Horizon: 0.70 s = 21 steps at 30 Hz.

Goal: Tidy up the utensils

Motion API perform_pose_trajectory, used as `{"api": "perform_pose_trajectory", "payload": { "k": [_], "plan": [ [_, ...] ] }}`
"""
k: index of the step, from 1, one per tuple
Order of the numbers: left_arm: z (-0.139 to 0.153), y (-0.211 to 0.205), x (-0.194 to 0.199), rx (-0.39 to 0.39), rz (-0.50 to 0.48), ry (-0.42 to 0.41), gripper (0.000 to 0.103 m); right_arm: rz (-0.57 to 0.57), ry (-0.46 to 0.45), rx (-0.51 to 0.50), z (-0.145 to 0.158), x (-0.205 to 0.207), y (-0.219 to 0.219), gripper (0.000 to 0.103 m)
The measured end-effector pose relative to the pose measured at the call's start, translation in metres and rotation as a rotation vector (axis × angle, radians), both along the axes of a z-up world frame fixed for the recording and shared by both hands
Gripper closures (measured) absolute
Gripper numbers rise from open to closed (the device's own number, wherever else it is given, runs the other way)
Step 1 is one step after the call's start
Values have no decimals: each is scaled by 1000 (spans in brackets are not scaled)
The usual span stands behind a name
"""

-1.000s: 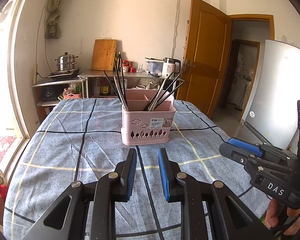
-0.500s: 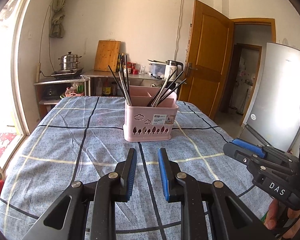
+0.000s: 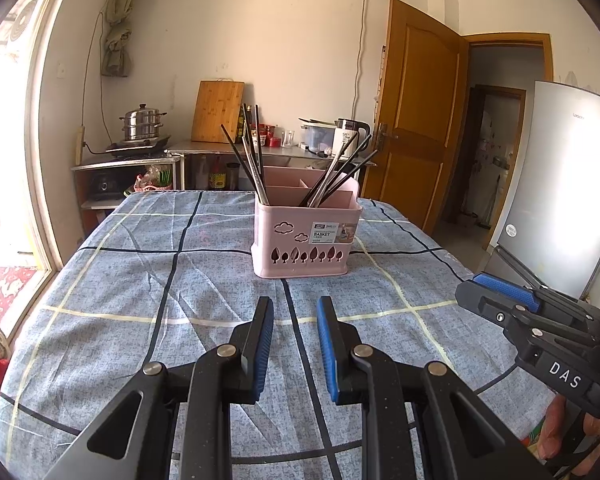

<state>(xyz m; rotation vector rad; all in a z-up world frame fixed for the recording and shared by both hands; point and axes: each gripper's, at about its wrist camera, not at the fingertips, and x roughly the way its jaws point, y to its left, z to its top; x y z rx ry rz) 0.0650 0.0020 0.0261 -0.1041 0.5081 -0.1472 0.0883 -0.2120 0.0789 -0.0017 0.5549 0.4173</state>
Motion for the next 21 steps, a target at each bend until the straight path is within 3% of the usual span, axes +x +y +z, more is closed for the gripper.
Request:
{"api": "perform_pose_trajectory", "payload": {
  "k": [21],
  "plan": [
    [-1, -3, -1, 19, -6, 0, 81, -1, 6, 4, 1, 1, 0, 75]
  ]
}}
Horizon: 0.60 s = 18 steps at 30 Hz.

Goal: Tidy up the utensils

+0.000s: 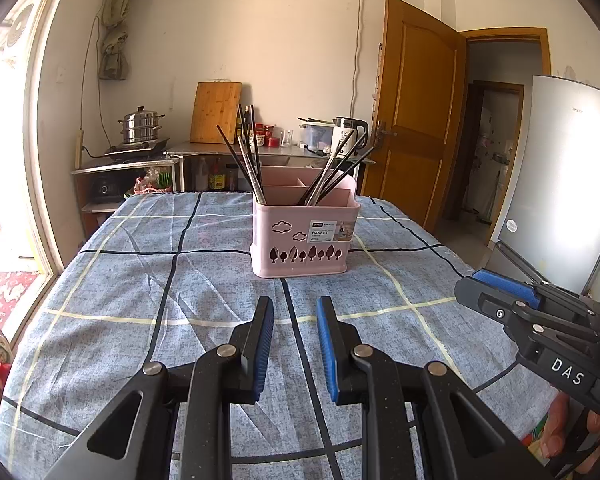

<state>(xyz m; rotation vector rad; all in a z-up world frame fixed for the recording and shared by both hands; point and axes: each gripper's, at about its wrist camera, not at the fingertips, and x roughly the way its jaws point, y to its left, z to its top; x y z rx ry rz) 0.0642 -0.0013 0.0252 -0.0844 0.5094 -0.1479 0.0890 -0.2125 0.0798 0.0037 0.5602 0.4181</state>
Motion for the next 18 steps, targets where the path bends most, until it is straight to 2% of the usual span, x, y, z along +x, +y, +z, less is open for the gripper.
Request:
{"api": "perform_pose_trajectory", "payload": {
  "k": [18],
  "plan": [
    [1, -1, -3, 10, 2, -4, 81, 1, -1, 3, -1, -2, 1, 75]
  ]
}}
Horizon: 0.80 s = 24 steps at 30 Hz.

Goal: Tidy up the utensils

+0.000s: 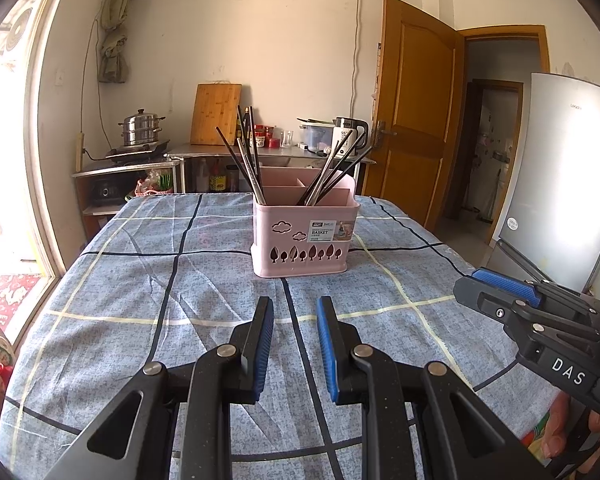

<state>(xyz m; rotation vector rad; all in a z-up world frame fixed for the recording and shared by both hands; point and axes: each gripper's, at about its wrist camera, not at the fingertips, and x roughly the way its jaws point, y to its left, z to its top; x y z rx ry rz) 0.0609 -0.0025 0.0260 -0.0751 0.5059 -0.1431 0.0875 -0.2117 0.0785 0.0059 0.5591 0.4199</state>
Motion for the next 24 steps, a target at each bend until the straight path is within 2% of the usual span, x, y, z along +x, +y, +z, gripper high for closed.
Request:
{"api": "perform_pose_trajectory", "payload": {
  "k": [24],
  "plan": [
    [-1, -3, -2, 28, -2, -6, 81, 0, 0, -2, -1, -2, 0, 75]
  ]
}}
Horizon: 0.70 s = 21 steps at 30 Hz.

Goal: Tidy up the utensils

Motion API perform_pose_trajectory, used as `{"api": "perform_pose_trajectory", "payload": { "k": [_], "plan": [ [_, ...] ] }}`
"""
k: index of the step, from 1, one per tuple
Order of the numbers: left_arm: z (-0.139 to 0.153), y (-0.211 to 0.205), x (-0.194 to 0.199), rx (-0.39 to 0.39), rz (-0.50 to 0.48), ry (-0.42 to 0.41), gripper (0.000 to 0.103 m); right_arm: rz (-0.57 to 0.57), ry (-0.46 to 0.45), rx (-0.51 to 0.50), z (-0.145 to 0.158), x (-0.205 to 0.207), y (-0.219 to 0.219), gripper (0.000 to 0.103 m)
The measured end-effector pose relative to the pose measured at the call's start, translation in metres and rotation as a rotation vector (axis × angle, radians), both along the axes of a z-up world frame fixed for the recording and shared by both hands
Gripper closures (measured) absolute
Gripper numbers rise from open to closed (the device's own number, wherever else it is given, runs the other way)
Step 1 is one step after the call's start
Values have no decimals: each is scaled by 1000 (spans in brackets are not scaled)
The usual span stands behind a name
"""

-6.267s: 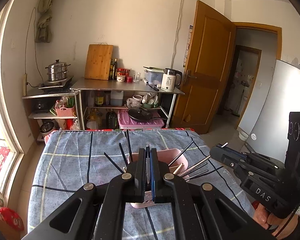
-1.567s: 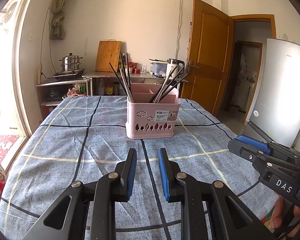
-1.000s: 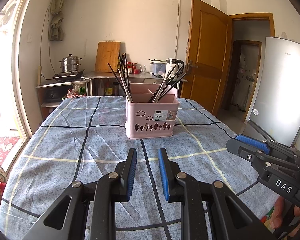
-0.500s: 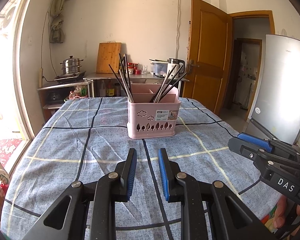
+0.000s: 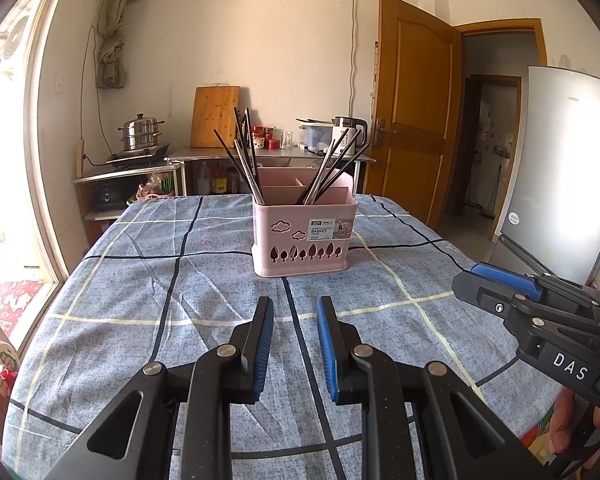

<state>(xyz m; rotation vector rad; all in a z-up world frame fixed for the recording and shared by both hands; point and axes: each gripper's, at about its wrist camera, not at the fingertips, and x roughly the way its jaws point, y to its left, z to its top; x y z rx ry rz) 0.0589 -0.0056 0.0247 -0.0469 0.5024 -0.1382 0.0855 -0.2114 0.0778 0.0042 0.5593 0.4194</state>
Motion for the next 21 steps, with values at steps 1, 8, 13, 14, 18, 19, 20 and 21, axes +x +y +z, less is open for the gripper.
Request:
{"api": "perform_pose_trajectory", "payload": {
  "k": [1, 8, 13, 14, 18, 19, 20, 21],
  "plan": [
    [0, 0, 0, 1, -2, -1, 81, 0, 0, -1, 0, 0, 0, 75],
    [-1, -2, -1, 10, 0, -4, 81, -1, 2, -4, 0, -1, 0, 75],
    [-2, -3, -2, 12, -3, -8, 81, -1, 2, -4, 0, -1, 0, 75],
    [-2, -3, -3, 12, -3, -10, 81, -2, 2, -5, 0, -1, 0, 75],
    [-2, -3, -3, 13, 5, -10, 81, -2, 1, -5, 0, -1, -1, 75],
    [-1, -3, -3, 15, 8, -11, 81, -1, 1, -5, 0, -1, -1, 75],
    [-1, -3, -3, 15, 10, -11, 81, -2, 1, -5, 0, -1, -1, 75],
    [-1, -2, -3, 13, 11, -11, 81, -2, 2, -6, 0, -1, -1, 75]
  ]
}}
